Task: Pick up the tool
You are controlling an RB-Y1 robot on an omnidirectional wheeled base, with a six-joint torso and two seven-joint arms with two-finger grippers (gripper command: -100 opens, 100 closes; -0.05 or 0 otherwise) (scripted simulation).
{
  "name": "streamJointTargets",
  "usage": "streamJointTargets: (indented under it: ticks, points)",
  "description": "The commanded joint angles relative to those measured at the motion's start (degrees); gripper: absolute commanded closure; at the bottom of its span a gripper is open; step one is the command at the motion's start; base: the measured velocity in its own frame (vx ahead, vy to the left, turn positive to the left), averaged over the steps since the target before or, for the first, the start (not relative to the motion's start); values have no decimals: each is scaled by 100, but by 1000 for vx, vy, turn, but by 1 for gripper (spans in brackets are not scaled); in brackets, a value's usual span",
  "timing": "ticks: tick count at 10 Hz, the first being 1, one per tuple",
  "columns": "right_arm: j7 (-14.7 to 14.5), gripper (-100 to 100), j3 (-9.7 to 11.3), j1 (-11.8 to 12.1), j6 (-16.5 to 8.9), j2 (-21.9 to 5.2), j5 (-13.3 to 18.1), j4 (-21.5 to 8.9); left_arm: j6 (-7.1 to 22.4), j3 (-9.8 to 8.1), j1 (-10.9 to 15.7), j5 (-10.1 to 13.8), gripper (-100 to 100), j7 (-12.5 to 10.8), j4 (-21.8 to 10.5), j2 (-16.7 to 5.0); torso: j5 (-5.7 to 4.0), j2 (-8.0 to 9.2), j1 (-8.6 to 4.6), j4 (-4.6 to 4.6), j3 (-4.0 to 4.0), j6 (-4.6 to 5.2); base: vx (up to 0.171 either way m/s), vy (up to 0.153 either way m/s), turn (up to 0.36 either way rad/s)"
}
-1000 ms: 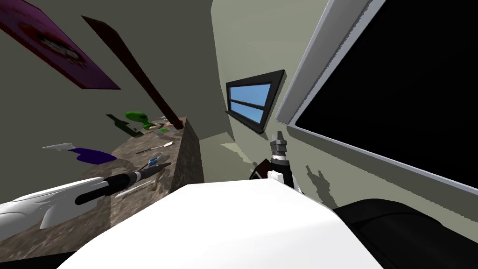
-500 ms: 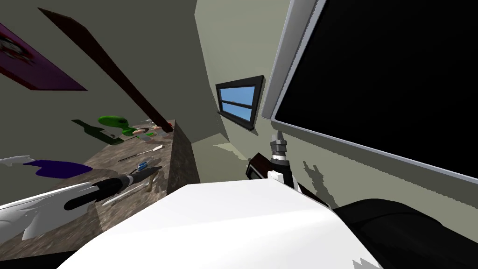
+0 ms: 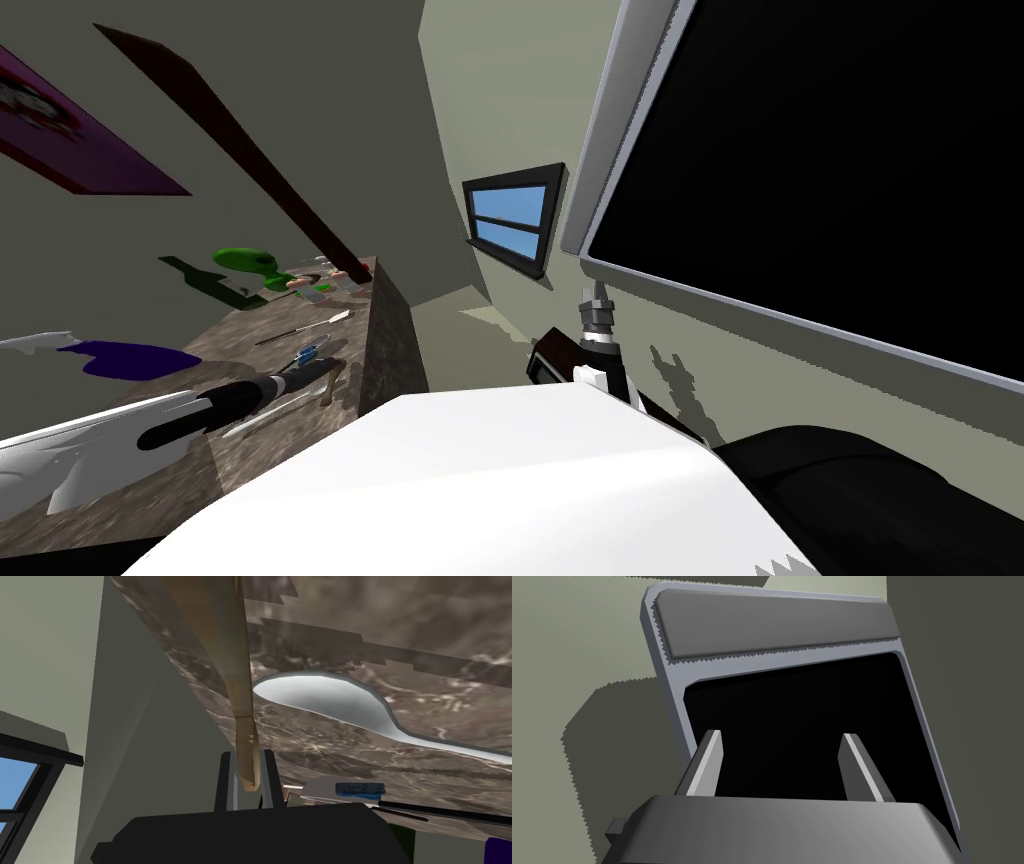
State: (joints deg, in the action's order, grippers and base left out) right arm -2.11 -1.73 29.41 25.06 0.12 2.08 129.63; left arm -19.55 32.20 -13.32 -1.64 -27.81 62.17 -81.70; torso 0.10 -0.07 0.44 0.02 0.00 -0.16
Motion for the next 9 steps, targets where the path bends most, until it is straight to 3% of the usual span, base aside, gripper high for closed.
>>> streamJointTargets:
  ticks: [1,2,3,5,8,9]
  points:
    - [0,0,0,0,0,0,0,0,6,-27,-16,-73,100,33,186,-51,0,0,0,0,0,0,84,19,319]
    - [0,0,-1,3,0,0,0,0,-86,25,94,-253,100,43,309,-76,-2,-18,5,-3,-9,-16,190,33,425]
    - [0,0,-1,4,0,-1,0,0,-86,25,94,-253,100,43,309,-76,0,-51,12,-10,-28,-11,173,17,329]
    - [0,0,-2,4,1,-1,0,0,-271,130,313,-613,100,64,555,-126,0,-64,6,-13,-36,-6,200,-3,431]
    - [0,0,-1,2,0,-1,0,0,-364,182,422,-793,100,75,677,-150,-1,-51,5,-11,-29,1,128,-11,296]
    - [0,0,-1,1,0,-1,0,0,-456,234,531,-972,100,85,800,-175,2,-43,6,-10,-25,7,142,-5,340]
